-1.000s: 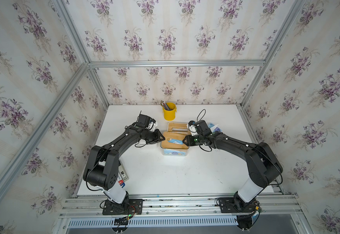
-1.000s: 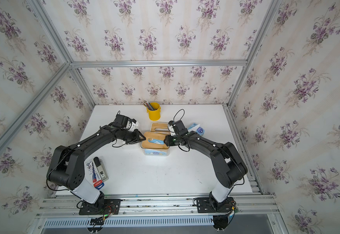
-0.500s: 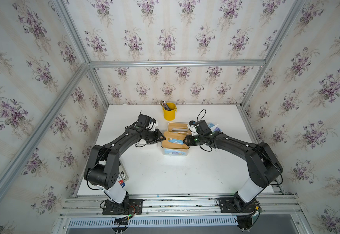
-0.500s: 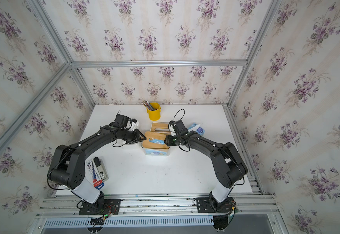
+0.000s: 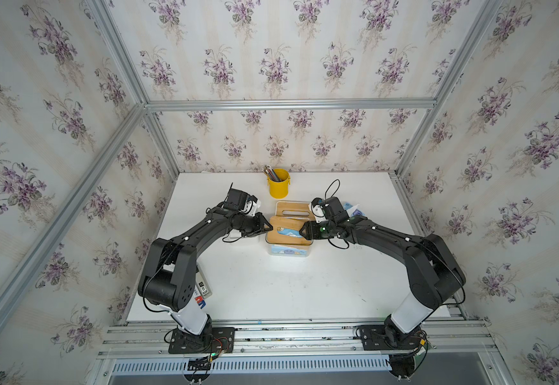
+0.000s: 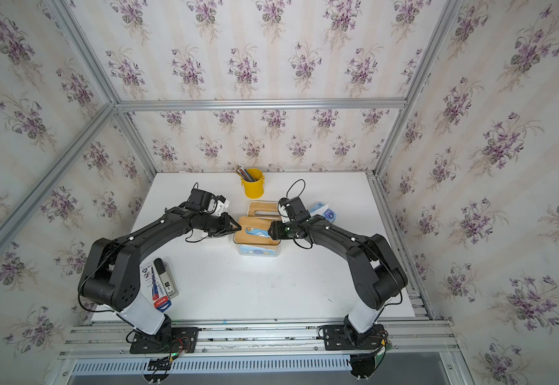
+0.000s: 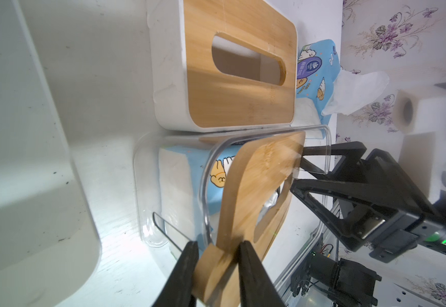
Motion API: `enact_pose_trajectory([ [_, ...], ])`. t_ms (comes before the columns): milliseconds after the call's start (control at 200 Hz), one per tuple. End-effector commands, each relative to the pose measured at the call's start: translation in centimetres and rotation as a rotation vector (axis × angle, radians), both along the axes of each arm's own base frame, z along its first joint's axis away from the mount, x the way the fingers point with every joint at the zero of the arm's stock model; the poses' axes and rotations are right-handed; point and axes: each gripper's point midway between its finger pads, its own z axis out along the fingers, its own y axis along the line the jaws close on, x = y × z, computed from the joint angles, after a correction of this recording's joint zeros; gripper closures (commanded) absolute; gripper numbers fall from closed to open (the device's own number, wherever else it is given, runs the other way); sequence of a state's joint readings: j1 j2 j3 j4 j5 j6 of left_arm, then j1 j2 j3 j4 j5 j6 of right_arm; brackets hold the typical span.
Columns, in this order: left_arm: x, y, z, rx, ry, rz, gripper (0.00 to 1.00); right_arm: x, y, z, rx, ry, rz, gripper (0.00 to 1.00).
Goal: Put the tissue paper into the tissue box
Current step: Close the box lid on the tissue box.
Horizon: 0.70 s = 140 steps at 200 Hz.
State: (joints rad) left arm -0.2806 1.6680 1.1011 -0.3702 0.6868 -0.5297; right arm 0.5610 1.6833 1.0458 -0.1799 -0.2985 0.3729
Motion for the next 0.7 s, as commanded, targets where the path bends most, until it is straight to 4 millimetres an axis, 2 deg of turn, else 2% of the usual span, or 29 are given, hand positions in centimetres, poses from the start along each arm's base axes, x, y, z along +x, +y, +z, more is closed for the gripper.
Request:
enact_pose_trajectory([
  [0,-1.4,-0.4,-0.7,-0.024,0.062,-0.027,0.68,-0.3,2.7,2.7,0.179,-0.019,0.082,0.34],
  [195,-1.4,-0.7,-0.5,-0.058,0.062,-0.013,0.66,-1.0,3.5,3.2,0.272,0.017,0.103,0.33],
  [540,-1.5,-1.2,-0.1,-0.109,0.065,0.003,0.62,-1.4,4.0,3.3,0.316,0.046,0.104,0.33],
  [559,-1.5,-1.1,-0.1,-0.108,0.064,0.004,0.62,-0.3,2.8,3.2,0.315,0.041,0.068,0.33],
  [694,-1.5,-0.7,-0.2,-0.079,0.057,0.013,0.58,0.1,1.9,2.7,0.27,0.038,0.042,0.31],
])
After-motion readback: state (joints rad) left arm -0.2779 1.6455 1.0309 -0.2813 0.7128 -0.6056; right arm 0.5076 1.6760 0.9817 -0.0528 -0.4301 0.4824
